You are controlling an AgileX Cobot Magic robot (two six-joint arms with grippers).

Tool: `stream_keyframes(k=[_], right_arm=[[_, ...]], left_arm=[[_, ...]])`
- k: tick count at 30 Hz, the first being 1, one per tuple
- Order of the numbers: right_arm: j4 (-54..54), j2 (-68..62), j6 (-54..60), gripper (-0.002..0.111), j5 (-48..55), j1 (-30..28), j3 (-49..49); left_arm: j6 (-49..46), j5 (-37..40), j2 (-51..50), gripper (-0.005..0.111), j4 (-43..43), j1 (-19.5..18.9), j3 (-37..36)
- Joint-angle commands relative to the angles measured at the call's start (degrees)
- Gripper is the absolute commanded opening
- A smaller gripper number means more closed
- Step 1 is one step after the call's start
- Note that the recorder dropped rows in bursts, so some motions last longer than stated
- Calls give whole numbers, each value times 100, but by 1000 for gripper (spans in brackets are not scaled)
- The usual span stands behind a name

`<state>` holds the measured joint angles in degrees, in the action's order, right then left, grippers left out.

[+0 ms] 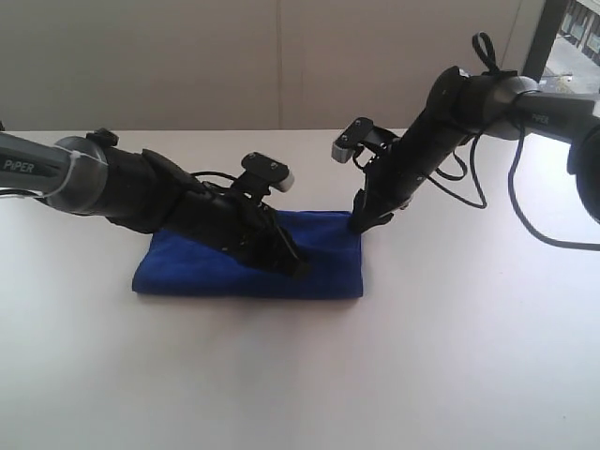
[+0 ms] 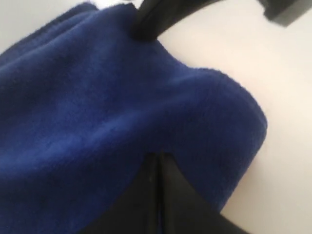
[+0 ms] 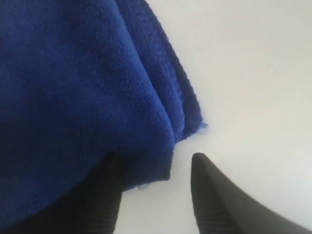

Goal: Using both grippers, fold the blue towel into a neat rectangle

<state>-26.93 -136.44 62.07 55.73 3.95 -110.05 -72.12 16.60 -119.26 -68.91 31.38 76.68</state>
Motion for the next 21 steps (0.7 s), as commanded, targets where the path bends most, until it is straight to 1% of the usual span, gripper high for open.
stream_keyframes(k=[1, 7, 10, 11, 13, 18, 21], right_arm=[[-40, 27, 69, 37, -133, -46, -12], [-62, 17, 79, 34, -178, -46, -12], [-62, -8, 79, 30, -178, -46, -12], [-62, -8, 79, 28, -178, -46, -12], [-96, -8, 79, 18, -178, -46, -12], [-125, -17, 79, 1, -208, -46, -12], [-129, -17, 93, 0, -273, -46, -12]], left_arm=[[37, -60, 50, 0, -27, -27, -234], [-5, -195, 27, 0, -27, -27, -293], [-5, -195, -80, 0, -27, -27, -293], [-5, -173, -127, 0, -27, -27, -293], [-5, -157, -204, 0, -42, -27, -293], [-5, -157, -233, 0, -53, -27, -293], [-5, -157, -233, 0, -53, -27, -293]])
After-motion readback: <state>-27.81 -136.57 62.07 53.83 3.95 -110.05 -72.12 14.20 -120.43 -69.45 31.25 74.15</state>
